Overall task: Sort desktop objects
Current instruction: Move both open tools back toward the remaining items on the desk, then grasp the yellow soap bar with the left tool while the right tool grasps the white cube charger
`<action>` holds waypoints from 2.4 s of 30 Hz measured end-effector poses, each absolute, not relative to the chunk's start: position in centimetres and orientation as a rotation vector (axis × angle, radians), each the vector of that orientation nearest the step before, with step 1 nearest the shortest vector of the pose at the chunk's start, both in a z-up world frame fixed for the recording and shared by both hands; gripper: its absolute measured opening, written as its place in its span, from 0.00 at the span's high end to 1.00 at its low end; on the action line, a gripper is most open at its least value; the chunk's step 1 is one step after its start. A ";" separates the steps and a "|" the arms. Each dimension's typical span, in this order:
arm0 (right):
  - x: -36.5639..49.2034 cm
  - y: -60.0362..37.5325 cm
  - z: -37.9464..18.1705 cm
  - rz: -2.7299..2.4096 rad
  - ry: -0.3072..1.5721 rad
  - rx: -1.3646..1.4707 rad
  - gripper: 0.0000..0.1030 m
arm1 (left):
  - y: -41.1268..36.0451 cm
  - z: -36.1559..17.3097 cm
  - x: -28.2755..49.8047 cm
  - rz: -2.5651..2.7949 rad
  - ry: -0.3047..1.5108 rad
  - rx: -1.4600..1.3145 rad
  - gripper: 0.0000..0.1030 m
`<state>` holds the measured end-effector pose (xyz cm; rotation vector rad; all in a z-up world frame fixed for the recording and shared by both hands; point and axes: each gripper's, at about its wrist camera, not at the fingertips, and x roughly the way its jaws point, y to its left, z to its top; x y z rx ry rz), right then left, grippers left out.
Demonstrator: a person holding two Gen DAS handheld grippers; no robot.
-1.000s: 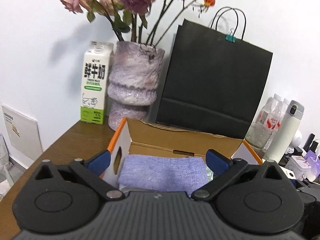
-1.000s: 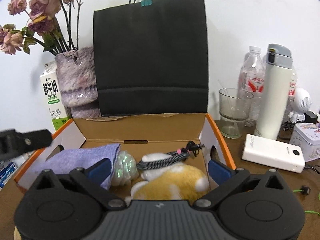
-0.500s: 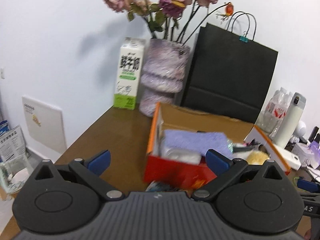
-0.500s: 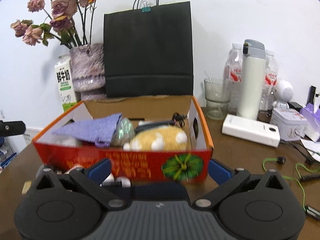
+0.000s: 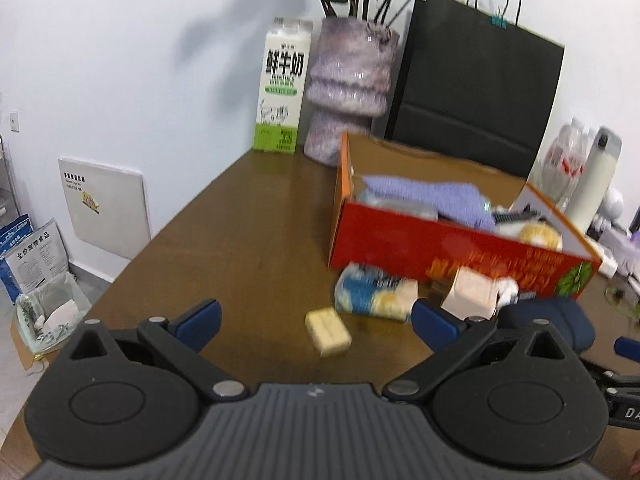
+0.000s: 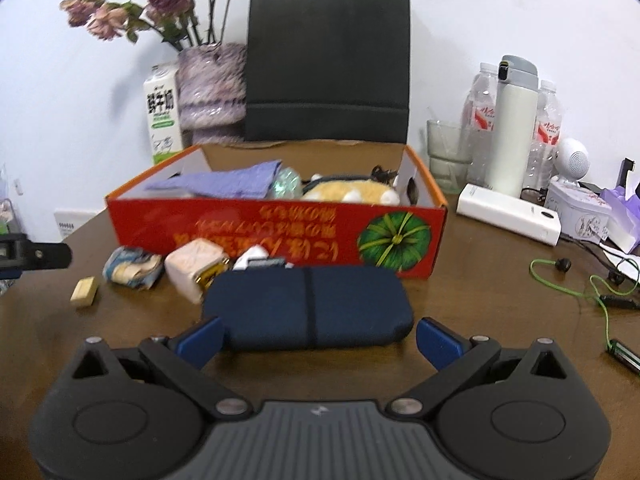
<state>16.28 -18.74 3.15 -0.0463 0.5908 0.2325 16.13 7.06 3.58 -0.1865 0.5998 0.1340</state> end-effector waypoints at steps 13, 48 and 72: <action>16.1 -17.7 1.9 0.245 0.622 -0.075 0.00 | 6.6 2.0 16.5 0.134 0.648 -0.155 0.00; 15.6 -17.3 2.4 0.239 0.573 -0.099 0.00 | 6.4 1.1 17.8 0.156 0.687 -0.136 0.22; 24.4 -8.1 2.3 0.503 0.603 -0.290 0.39 | 7.4 1.5 18.9 0.109 0.699 -0.228 0.78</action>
